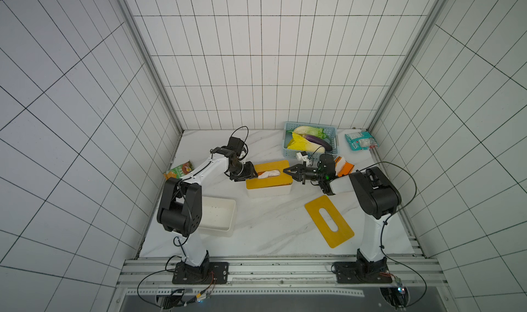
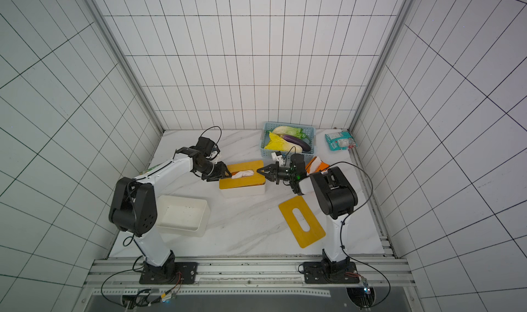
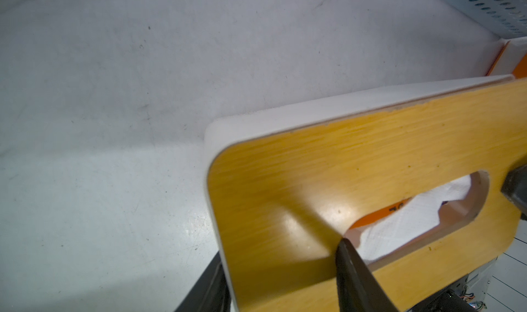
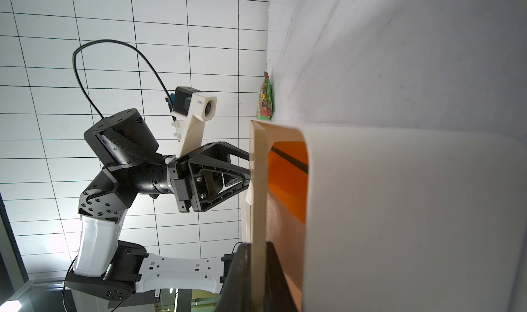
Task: Put the tissue paper into the tissue box
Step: Close the box lid on the tissue box.
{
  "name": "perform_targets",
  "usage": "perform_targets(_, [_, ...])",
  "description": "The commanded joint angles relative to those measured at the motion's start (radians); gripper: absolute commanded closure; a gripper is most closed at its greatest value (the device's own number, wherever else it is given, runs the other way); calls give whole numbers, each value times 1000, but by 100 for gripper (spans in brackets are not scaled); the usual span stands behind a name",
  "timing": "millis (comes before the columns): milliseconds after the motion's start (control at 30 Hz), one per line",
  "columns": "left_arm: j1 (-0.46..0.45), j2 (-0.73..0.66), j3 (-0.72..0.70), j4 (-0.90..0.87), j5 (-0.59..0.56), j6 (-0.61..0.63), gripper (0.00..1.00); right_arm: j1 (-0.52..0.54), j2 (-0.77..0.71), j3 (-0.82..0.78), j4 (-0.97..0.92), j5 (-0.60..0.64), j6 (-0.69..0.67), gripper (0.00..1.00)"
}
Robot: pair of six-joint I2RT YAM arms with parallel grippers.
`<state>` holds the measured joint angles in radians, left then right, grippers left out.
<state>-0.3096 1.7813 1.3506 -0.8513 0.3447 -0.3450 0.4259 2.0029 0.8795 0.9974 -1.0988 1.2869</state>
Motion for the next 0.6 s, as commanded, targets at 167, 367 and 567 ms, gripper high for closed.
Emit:
perform_targets(167, [-23, 36, 27, -11, -6, 100, 64, 11, -6, -38, -26, -16, -2, 76])
perform_targets(367, [-20, 25, 33, -32, -22, 118, 65, -42, -59, -66, -47, -19, -11, 65])
perform_targets(567, [-19, 24, 45, -49, -31, 129, 66, -79, -160, -91, -232, 9, -136, 58])
